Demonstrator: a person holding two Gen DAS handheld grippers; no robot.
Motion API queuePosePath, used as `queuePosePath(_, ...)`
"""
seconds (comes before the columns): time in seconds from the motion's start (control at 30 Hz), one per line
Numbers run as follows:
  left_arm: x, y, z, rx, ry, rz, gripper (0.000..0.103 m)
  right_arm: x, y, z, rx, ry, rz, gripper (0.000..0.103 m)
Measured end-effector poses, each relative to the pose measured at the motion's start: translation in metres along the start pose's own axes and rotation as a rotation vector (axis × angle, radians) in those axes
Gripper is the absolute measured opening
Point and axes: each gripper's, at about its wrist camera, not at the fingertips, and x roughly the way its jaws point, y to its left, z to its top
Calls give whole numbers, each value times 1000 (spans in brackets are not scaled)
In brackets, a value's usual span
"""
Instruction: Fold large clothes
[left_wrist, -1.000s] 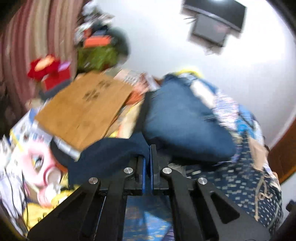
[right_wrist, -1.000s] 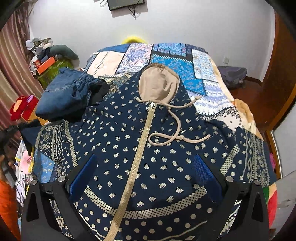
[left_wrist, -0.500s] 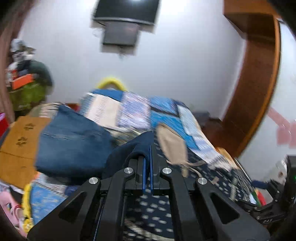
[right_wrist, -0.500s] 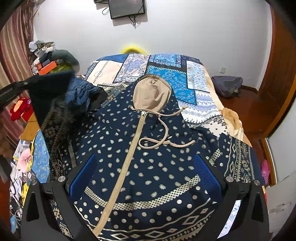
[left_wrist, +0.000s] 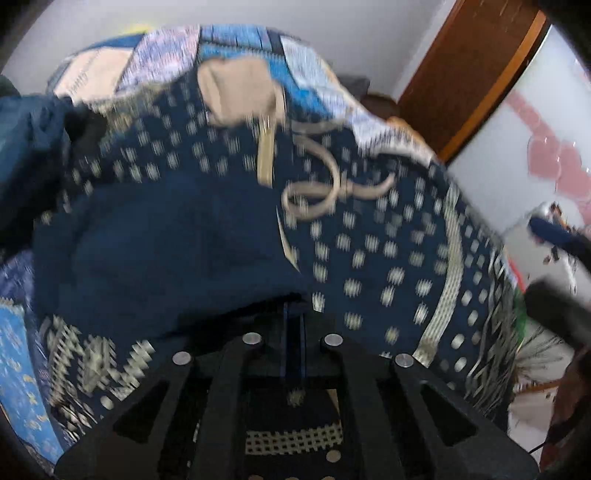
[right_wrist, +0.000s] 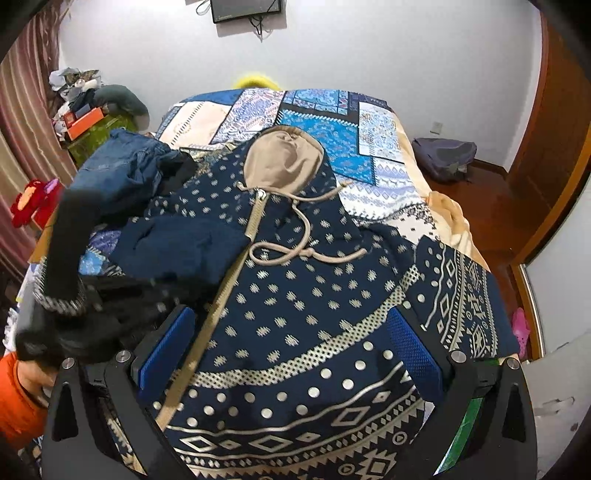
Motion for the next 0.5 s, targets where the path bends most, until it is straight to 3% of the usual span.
queuePosePath(0.07,4,0,-7,15,25,20,3,1,0,-2,-7,8,-3,103)
queuePosePath(0.17,-9,4,-12,30,27,25,11,2,3,-2,-27,18,-6,103)
queuePosePath(0.27,-33,12,-14,24,-24,37,33,1,12,0,-66,11,-10,103)
queuePosePath(0.3,-49,17,-16,18,-65,64,49,0,17,3,-86,5,-10,103)
queuePosePath(0.33,-63,23,-17,13,-103,87,57,-1,22,6,-105,-2,-10,103)
queuePosePath(0.5,-122,68,-22,-46,-231,215,60,-4,56,22,-186,-30,27,103)
